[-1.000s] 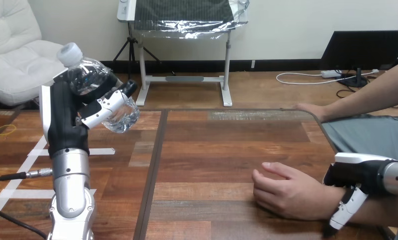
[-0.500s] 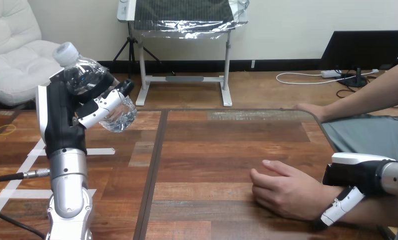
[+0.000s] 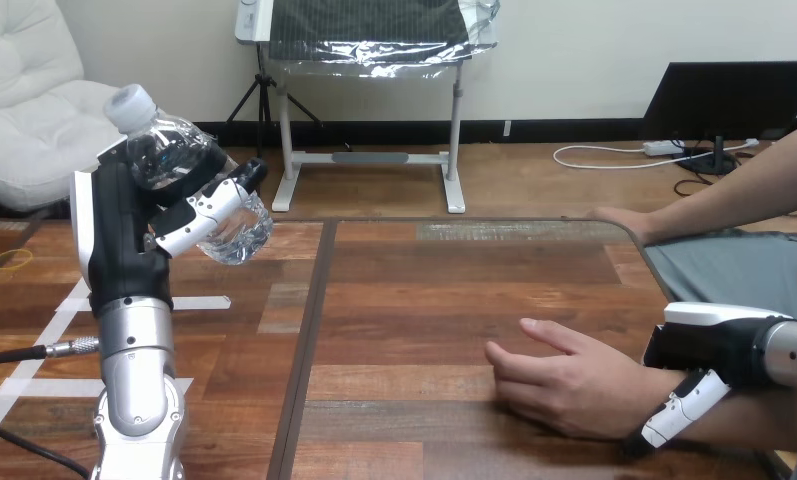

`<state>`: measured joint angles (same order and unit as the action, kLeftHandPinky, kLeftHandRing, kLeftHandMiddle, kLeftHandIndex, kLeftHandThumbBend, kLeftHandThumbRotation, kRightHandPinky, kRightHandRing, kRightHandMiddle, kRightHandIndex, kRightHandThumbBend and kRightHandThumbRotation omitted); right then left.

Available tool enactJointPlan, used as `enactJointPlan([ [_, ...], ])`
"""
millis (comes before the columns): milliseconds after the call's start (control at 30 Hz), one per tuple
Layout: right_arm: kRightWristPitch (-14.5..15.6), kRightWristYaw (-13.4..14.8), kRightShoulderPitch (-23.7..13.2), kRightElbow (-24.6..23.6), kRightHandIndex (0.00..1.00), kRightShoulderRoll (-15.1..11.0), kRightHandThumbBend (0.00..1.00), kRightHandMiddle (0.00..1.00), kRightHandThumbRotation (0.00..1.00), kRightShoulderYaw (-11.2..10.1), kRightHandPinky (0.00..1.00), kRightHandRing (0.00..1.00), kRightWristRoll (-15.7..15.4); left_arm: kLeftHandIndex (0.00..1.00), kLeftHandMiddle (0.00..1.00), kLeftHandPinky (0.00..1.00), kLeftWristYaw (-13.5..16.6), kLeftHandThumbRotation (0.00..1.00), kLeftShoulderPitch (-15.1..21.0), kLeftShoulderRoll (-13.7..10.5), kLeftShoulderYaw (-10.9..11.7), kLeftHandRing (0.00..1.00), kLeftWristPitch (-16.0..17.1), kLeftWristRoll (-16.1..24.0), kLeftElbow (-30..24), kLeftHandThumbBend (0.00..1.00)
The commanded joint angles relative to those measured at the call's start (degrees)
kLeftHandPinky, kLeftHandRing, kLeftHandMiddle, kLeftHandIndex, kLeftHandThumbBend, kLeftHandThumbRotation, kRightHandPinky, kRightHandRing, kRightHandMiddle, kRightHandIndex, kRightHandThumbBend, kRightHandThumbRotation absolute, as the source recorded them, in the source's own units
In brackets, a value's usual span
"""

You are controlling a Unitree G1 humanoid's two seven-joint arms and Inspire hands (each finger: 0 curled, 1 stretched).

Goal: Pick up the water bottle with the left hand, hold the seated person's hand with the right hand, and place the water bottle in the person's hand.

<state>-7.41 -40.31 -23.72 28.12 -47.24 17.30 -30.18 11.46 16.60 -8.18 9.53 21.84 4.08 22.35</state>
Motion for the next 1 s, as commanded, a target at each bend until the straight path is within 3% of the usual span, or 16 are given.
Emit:
enactJointPlan([
  [0,0.35,-0.95,-1.82,0.24,0.36,0.94,1.00,0.33,0.44,-0.10,0.19,0.26,1.14,0.41,0.36,0.26,0.25,0.00,4.75,-0.50,-0.11,0.30,0.76,0.12,-4.05,0.59],
  [233,1.00,-1.91,-1.98,0.64,0.36,1.04,1.00,0.35,0.35,-0.22,0.21,0.28,1.93,0.41,0.36,0.26,-0.03,0.00,4.74,-0.42,-0.01,0.30,0.78,-0.34,-4.10,0.59],
  [567,5.51,-5.56,-3.03,0.54,0.43,1.28,1.00,0.41,0.23,0.12,0.26,0.34,3.05,0.41,0.36,0.26,-0.39,0.00,4.76,-0.50,0.12,0.30,1.51,-0.80,-3.87,0.59],
  [967,8.31,-8.20,-3.71,-0.96,0.58,0.62,1.00,0.59,0.15,1.33,0.37,0.52,1.67,0.41,0.36,0.26,-0.55,0.00,4.88,-0.53,0.14,0.30,1.88,-1.08,-3.72,0.59],
])
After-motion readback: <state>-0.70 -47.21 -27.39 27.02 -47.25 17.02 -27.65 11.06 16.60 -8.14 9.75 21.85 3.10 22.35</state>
